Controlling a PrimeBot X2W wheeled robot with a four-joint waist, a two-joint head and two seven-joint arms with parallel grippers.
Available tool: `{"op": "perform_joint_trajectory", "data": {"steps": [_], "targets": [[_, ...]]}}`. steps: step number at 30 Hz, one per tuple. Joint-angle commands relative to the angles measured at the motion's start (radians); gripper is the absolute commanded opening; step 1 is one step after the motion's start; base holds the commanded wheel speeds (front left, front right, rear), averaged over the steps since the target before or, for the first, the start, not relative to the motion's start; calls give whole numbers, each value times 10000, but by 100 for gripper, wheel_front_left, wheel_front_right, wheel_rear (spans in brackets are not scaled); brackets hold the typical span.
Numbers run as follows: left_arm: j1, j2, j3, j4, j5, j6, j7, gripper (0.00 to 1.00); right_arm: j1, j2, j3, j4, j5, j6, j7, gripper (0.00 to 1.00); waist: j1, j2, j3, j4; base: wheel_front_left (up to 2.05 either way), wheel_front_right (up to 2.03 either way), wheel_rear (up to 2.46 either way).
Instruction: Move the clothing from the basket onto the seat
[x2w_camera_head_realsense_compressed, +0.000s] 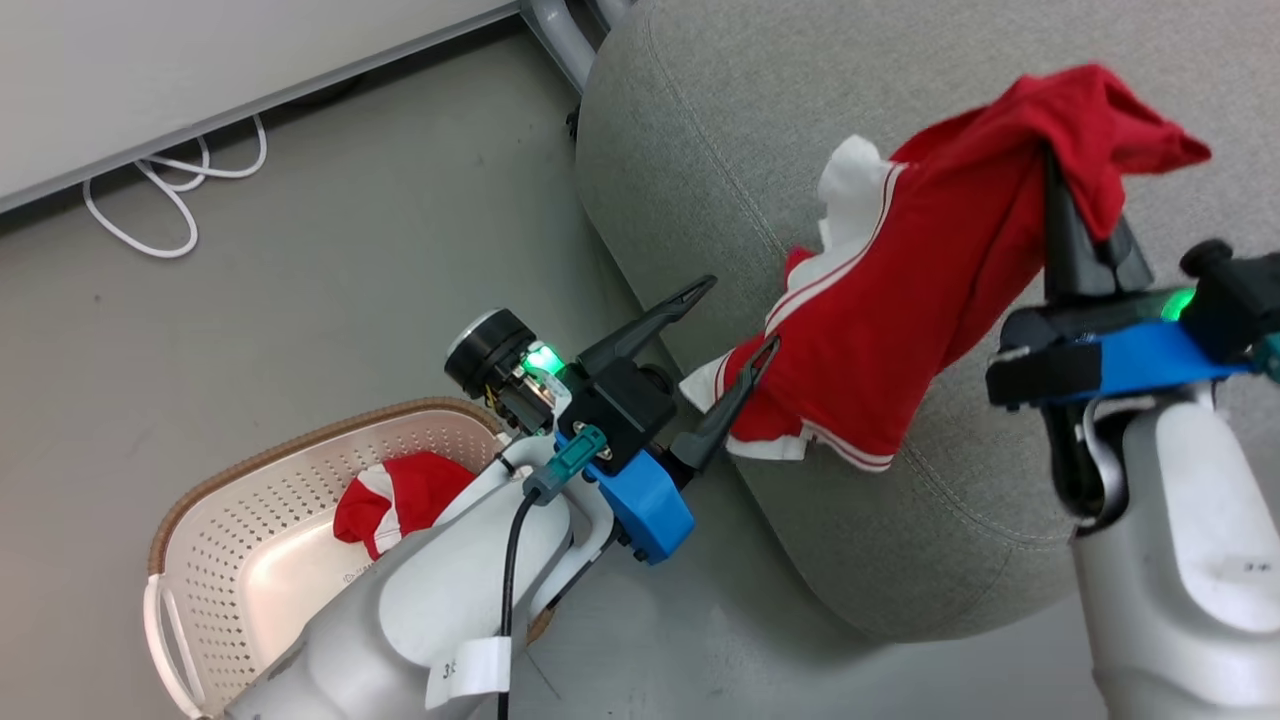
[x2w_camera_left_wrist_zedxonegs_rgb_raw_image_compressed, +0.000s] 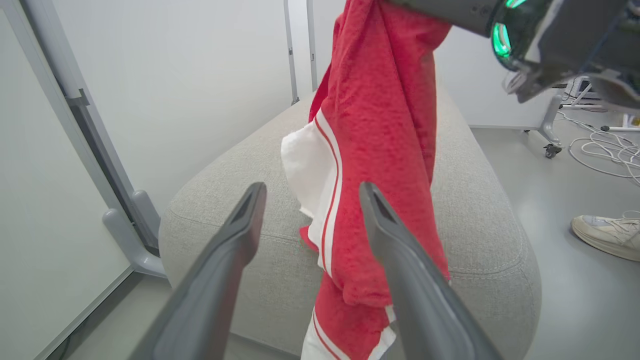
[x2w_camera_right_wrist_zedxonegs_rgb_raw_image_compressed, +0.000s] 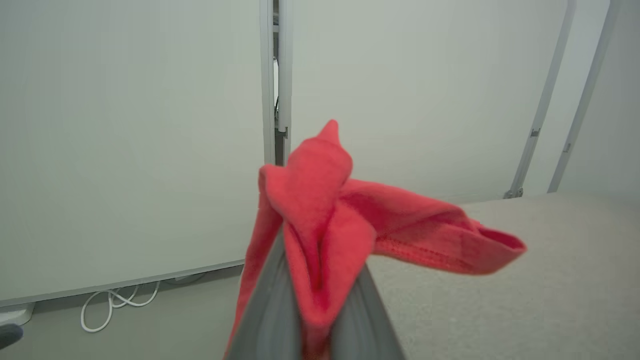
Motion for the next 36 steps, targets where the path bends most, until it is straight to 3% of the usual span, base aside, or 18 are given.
{"op": "perform_joint_trajectory", "data": {"steps": [1, 7, 16, 23, 28, 36], "targets": [[-182, 109, 66, -64, 50, 47, -39, 100, -518, -156, -46, -144, -46, 1, -13, 0, 0, 0, 275, 44, 0, 0, 0], [-670, 396, 108, -425, 231, 101, 178, 100, -2641, -941, -558, -636, -345, 1, -13, 0, 0, 0, 1333, 250, 0, 0, 0], [-1381, 855, 244, -1012, 471, 196, 480, 100, -5328, -2887, -2482, -1127, -321, 1, -11, 0, 0, 0, 2881, 552, 0, 0, 0], [-1837, 1195, 308, -1496, 654, 256, 697, 100, -6208, -4626, -3650, -61, -49, 1, -10, 0, 0, 0, 3859, 705, 0, 0, 0], [-2117, 1309, 305, -1733, 736, 254, 795, 100, -5865, -4691, -3773, 1140, -237, 1, -11, 0, 0, 0, 4383, 823, 0, 0, 0], [-2349, 1278, 172, -1888, 811, 246, 860, 100, -5016, -3642, -4296, 2221, -473, 1, -11, 0, 0, 0, 4897, 1163, 0, 0, 0]]}}
